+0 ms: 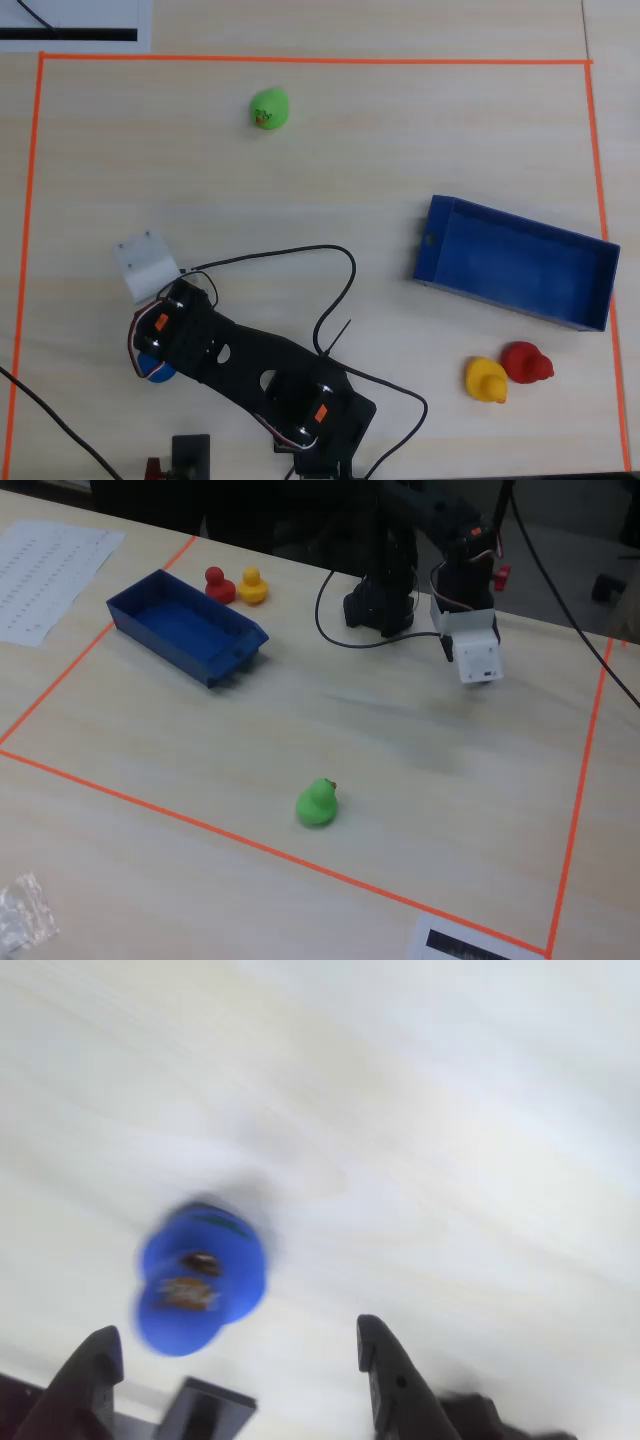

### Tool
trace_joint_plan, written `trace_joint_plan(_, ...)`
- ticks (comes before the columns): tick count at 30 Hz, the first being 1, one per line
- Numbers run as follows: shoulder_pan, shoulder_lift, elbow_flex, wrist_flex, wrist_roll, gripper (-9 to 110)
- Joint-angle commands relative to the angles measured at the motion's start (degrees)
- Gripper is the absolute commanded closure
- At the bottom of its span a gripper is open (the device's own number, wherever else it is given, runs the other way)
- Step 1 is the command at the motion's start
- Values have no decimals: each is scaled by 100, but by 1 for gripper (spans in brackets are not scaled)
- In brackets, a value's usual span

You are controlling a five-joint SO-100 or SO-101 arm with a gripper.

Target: Grasp blue duck and put it into box.

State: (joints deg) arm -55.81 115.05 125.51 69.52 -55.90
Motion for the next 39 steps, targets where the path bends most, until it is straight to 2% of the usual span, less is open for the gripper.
trace_joint_plan(1,-123,9,299,-246,105,69)
trace_joint_plan(9,-360,-141,149,-211,782,68)
trace_joint_plan(22,-1327,-114,-545,308,1916,67)
trace_joint_plan(39,-1266,-334,642,-984,2294,66)
